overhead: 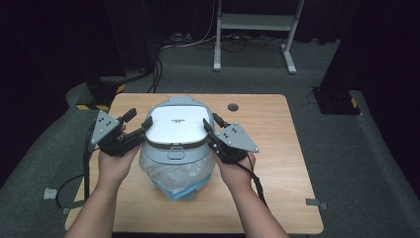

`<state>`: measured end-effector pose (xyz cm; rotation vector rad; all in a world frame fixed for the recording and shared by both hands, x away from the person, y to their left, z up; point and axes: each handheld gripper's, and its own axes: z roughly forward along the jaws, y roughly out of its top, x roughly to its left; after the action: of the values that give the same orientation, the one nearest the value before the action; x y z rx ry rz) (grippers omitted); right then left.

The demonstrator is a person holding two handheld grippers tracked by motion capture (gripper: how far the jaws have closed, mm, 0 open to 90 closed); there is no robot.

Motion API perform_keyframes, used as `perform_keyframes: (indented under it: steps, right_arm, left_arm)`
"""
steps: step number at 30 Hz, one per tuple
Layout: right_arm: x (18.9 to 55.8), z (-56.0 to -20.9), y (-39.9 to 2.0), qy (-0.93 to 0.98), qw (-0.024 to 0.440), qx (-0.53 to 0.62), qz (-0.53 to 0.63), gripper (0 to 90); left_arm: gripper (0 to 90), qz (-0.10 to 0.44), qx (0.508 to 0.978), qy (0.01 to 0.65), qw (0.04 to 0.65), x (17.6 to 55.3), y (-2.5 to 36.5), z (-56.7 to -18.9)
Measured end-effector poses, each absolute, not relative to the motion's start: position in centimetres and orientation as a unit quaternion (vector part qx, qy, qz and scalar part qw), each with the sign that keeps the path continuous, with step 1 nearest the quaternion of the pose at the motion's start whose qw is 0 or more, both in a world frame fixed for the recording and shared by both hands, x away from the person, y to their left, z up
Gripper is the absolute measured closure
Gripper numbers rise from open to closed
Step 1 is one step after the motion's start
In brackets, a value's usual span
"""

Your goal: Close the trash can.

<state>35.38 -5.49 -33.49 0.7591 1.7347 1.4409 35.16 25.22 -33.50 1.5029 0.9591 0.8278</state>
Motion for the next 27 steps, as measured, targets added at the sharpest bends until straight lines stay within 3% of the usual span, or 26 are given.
perform_keyframes:
  steps: [8, 14, 20, 27]
  right_arm:
    - [34.0, -34.7, -6.1, 0.673, 0.353, 0.300, 0.577, 62.6]
    - [33.9, -34.9, -6.2, 0.671, 0.344, 0.308, 0.580, 63.6]
    - [33.4, -35.4, -5.6, 0.667, 0.373, 0.302, 0.570, 67.5]
    - [33.7, -34.5, -6.2, 0.669, 0.367, 0.311, 0.567, 54.4]
  left_arm:
    - [32.9, 0.353, 0.636, 0.406, 0.553, 34.1, 25.0, -34.1]
    - [38.3, 0.364, 0.634, 0.402, 0.551, 33.6, 24.6, -34.4]
    - [40.9, 0.371, 0.633, 0.402, 0.547, 33.4, 24.4, -34.6]
    - [34.7, 0.367, 0.629, 0.405, 0.553, 33.4, 25.5, -33.8]
